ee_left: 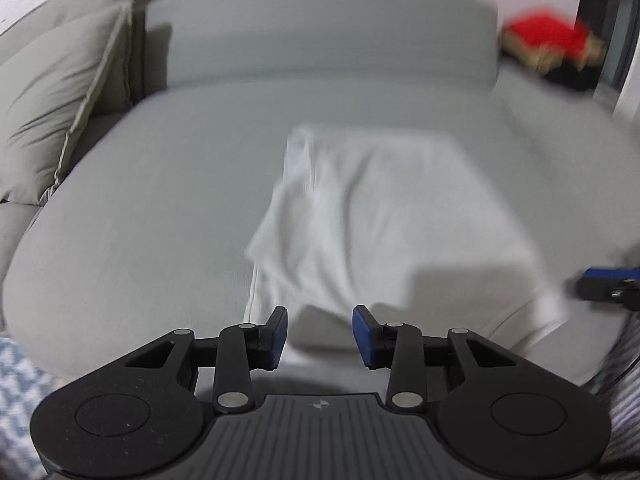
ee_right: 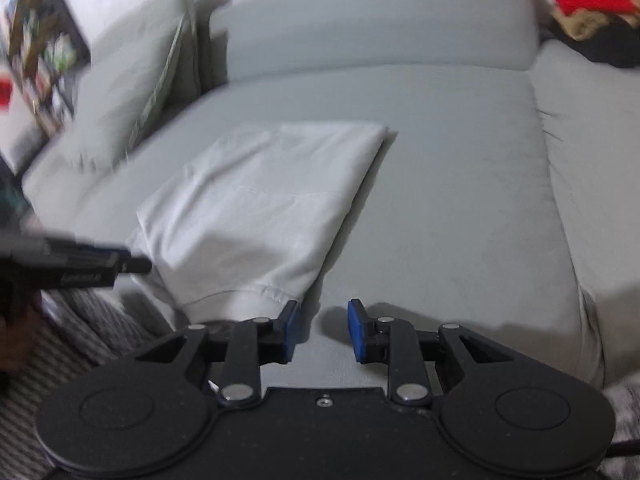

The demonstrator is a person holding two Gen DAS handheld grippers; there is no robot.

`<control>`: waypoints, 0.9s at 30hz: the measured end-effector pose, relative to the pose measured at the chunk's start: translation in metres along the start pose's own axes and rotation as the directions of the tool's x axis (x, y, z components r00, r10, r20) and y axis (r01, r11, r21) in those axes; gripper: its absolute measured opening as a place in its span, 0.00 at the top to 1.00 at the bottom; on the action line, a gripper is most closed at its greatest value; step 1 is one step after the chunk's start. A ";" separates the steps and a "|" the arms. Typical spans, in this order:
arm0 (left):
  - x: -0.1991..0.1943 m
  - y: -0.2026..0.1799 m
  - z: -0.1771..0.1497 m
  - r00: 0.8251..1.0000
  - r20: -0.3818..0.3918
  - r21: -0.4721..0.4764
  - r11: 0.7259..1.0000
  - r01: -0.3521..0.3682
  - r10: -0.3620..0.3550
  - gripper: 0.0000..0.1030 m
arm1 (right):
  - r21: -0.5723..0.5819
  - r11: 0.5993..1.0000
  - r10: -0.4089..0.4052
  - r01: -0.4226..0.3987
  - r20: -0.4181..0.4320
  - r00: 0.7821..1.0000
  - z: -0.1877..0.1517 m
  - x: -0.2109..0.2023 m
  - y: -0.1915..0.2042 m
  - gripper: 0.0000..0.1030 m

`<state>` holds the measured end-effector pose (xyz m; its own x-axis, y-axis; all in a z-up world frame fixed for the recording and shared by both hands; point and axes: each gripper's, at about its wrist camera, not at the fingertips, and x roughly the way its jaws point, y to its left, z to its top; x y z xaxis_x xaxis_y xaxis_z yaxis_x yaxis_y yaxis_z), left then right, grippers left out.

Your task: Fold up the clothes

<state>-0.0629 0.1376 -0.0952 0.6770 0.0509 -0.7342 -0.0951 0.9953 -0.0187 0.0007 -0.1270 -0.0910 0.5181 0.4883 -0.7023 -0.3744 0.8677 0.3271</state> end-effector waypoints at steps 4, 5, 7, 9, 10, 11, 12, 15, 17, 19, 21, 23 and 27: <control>-0.023 0.004 0.013 0.991 0.137 -0.036 0.999 0.000 0.005 0.64 | 0.081 0.995 0.049 -0.061 0.133 0.990 0.017 -0.020 -0.012 0.69; -0.026 0.003 0.019 0.987 0.162 -0.042 0.999 0.007 -0.001 0.63 | 0.089 0.993 0.060 -0.074 0.156 0.986 0.024 -0.023 -0.011 0.66; -0.026 0.001 0.033 0.980 0.198 -0.049 0.998 0.029 -0.019 0.58 | 0.079 0.991 0.087 -0.105 0.201 0.976 0.038 -0.030 -0.009 0.54; -0.023 -0.004 0.042 0.979 0.203 -0.046 0.998 0.044 -0.034 0.55 | 0.054 0.991 0.107 -0.123 0.235 0.966 0.052 -0.028 -0.006 0.35; -0.016 -0.007 0.047 0.980 0.195 -0.039 0.998 0.041 -0.033 0.55 | 0.043 0.991 0.115 -0.128 0.240 0.964 0.059 -0.024 -0.006 0.33; -0.008 -0.010 0.052 0.982 0.187 -0.032 0.999 0.038 -0.031 0.56 | 0.041 0.991 0.117 -0.130 0.233 0.965 0.065 -0.017 -0.007 0.32; -0.001 -0.013 0.057 0.983 0.179 -0.025 0.999 0.035 -0.030 0.56 | 0.043 0.991 0.117 -0.130 0.222 0.968 0.072 -0.008 -0.010 0.31; 0.026 -0.021 0.071 0.986 0.160 0.003 0.999 0.046 -0.046 0.58 | 0.082 0.987 0.119 -0.136 0.186 0.975 0.087 0.024 -0.021 0.33; 0.047 -0.026 0.079 0.988 0.137 0.032 0.998 0.061 -0.065 0.65 | 0.105 0.982 0.136 -0.154 0.162 0.977 0.095 0.048 -0.025 0.53; 0.071 -0.033 0.086 0.992 0.105 0.061 0.996 0.069 -0.075 0.72 | 0.107 0.979 0.160 -0.176 0.140 0.977 0.100 0.071 -0.024 0.86; 0.097 -0.036 0.082 0.999 0.038 0.074 0.997 0.013 -0.016 0.75 | 0.057 0.977 0.195 -0.203 0.116 0.974 0.097 0.091 -0.018 0.86; 0.121 -0.038 0.075 0.996 -0.038 0.099 0.993 -0.071 0.075 0.74 | 0.010 0.981 0.193 -0.194 0.061 0.979 0.090 0.113 -0.013 0.86; 0.122 -0.038 0.069 0.985 -0.045 0.126 0.980 -0.157 0.164 0.68 | -0.104 0.994 0.028 -0.032 -0.041 0.999 0.075 0.134 -0.006 1.00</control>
<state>0.0742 0.1117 -0.1371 0.6185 0.2094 -0.7574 -0.1075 0.9773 0.1824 0.1302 -0.0596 -0.1397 0.4755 0.5079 -0.7183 -0.4686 0.8372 0.2819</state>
